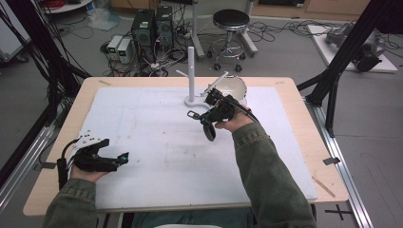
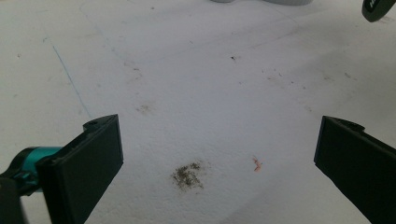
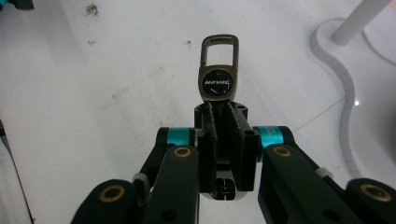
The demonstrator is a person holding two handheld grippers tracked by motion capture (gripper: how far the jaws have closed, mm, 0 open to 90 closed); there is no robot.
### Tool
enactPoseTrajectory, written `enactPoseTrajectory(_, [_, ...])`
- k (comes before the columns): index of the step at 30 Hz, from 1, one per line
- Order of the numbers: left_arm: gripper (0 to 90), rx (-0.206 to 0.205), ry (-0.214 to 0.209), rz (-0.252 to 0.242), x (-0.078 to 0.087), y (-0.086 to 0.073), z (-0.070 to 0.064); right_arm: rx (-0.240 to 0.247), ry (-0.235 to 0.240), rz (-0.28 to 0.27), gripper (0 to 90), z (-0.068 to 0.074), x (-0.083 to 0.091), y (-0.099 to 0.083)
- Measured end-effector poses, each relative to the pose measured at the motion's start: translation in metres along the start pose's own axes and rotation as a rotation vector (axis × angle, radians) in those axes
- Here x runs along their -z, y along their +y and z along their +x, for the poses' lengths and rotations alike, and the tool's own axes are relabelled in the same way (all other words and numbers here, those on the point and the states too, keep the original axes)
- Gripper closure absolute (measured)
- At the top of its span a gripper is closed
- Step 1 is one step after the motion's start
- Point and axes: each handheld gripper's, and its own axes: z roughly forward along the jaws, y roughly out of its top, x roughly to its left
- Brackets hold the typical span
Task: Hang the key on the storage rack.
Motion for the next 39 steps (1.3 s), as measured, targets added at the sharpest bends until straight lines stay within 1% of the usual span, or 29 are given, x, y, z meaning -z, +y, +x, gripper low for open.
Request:
enactPoseTrajectory(4, [1.7,0.000,-0.004,-0.001,0.000,0.000,0.000,-0.004,0.008,-0.011,83.0,-0.005,0.005,0.009])
enactPoseTrajectory(9, [1.7,0.000,-0.002,-0.001,0.000,0.000,0.000,-0.018,0.003,-0.010,83.0,-0.012,0.009,0.018])
enactPoseTrajectory(12, [1.7,0.001,-0.003,0.001,0.000,0.000,0.000,-0.015,-0.004,-0.003,83.0,-0.015,0.012,0.022])
enactPoseTrajectory(14, [1.7,-0.001,-0.005,0.004,0.000,0.000,0.000,-0.015,0.001,-0.003,83.0,-0.018,0.014,0.025])
enactPoseTrajectory(16, [1.7,0.001,-0.003,0.000,0.000,0.000,0.000,-0.027,-0.005,-0.007,82.9,-0.019,0.016,0.029])
enactPoseTrajectory(19, [1.7,0.001,-0.003,-0.001,0.000,0.000,0.000,-0.020,0.002,-0.017,82.9,-0.023,0.019,0.034])
enactPoseTrajectory(20, [1.7,0.001,-0.003,-0.002,0.000,0.000,0.000,-0.029,0.002,-0.014,82.9,-0.024,0.020,0.036])
enactPoseTrajectory(21, [1.7,0.002,-0.004,0.000,0.000,0.000,0.000,-0.025,-0.002,-0.007,83.0,-0.025,0.021,0.038])
enactPoseTrajectory(24, [1.7,-0.001,-0.003,-0.001,0.000,0.000,0.000,-0.034,0.002,-0.018,82.9,-0.031,0.025,0.043])
enactPoseTrajectory(25, [1.7,0.000,-0.003,-0.001,0.000,0.000,0.000,-0.044,0.009,-0.019,82.9,-0.033,0.026,0.045])
enactPoseTrajectory(28, [1.7,0.002,-0.004,-0.001,0.000,0.000,0.000,-0.047,-0.009,-0.013,82.9,-0.040,0.029,0.051])
enactPoseTrajectory(30, [1.7,0.001,-0.003,0.000,0.000,0.000,0.000,-0.049,-0.009,-0.021,82.9,-0.043,0.033,0.056])
enactPoseTrajectory(33, [1.7,0.004,-0.003,0.000,0.000,0.000,0.001,-0.048,-0.016,-0.027,82.8,-0.046,0.039,0.063])
enactPoseTrajectory(37, [1.7,0.005,-0.005,0.000,0.000,0.000,0.000,-0.048,-0.029,-0.051,82.8,-0.050,0.046,0.073])
enactPoseTrajectory(39, [1.7,0.005,-0.006,0.001,-0.001,0.000,0.000,-0.048,-0.040,-0.048,82.8,-0.052,0.048,0.078])
